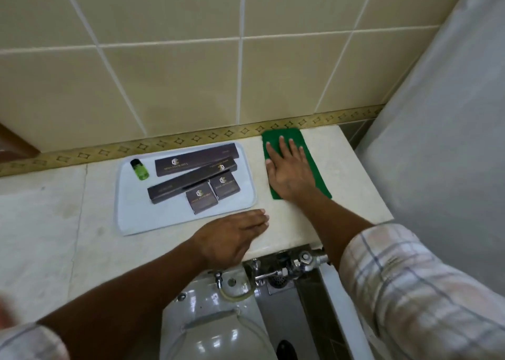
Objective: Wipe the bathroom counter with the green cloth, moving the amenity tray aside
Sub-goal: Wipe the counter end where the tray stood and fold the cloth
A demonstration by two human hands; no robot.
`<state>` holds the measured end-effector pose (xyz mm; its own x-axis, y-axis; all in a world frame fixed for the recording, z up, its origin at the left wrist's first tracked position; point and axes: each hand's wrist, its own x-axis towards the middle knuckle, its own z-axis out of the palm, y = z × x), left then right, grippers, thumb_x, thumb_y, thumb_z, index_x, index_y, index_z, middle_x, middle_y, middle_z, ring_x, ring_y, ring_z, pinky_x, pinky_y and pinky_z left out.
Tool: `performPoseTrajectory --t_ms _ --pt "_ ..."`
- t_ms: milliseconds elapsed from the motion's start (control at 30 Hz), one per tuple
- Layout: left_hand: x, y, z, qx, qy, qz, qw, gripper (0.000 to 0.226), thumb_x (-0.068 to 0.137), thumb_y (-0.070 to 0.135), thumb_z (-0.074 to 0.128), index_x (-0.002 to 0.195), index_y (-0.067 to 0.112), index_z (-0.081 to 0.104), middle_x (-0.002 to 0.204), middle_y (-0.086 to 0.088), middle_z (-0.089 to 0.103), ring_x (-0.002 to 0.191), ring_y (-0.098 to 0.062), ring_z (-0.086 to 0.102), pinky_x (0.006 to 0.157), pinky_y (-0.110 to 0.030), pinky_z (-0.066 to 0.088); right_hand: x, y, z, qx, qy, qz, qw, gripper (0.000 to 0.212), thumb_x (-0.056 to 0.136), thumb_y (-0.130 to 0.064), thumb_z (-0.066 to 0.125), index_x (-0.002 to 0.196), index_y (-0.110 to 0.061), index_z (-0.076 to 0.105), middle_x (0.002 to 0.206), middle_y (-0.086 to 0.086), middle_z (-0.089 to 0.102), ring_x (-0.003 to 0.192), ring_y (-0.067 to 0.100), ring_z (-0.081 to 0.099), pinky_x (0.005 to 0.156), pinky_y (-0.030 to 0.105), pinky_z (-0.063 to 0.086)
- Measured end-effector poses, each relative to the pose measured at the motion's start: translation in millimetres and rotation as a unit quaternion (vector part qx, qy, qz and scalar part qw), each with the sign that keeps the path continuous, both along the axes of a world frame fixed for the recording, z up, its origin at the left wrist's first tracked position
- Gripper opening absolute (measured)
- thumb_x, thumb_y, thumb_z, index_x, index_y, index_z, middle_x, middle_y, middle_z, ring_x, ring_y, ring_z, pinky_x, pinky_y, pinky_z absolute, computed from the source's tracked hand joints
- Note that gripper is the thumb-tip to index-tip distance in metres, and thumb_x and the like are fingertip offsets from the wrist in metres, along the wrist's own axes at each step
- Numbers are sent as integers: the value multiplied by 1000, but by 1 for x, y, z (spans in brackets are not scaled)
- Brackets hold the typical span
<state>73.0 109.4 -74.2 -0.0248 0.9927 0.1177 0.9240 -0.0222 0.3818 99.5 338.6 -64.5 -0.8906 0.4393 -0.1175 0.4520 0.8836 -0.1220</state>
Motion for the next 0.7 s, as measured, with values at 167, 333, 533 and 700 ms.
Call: performPoseTrajectory --t_ms 167,333,533,700 --pt "-1 0 5 -4 6 -7 1000 46 92 10 52 138 3 51 147 -12 47 140 -25 37 116 -37 30 29 55 -3 2 24 -11 1000 60 101 -50 8 157 -30 14 165 7 8 152 28 5 122 51 5" --pt "0 0 5 4 3 -2 1000 46 91 8 53 137 2 52 145 -12 49 140 -26 37 115 -37 31 42 79 -3 9 9 -47 999 57 104 -44 14 158 -26 12 166 9 6 152 30 3 122 50 1" --pt "2 0 7 27 7 5 1000 45 87 5 59 131 1 58 139 -13 55 134 -28 45 113 -39 34 116 -1 -1 -4 7 -14 1000 58 101 -50 5 156 -31 0 165 8 -2 151 27 -9 122 49 -1" --pt "3 0 8 33 20 17 999 46 88 11 56 133 4 57 140 -11 55 135 -26 44 113 -37 29 108 -63 -12 -5 7 -4 1000 57 103 -48 11 157 -32 5 165 5 0 151 27 -8 121 49 -2"
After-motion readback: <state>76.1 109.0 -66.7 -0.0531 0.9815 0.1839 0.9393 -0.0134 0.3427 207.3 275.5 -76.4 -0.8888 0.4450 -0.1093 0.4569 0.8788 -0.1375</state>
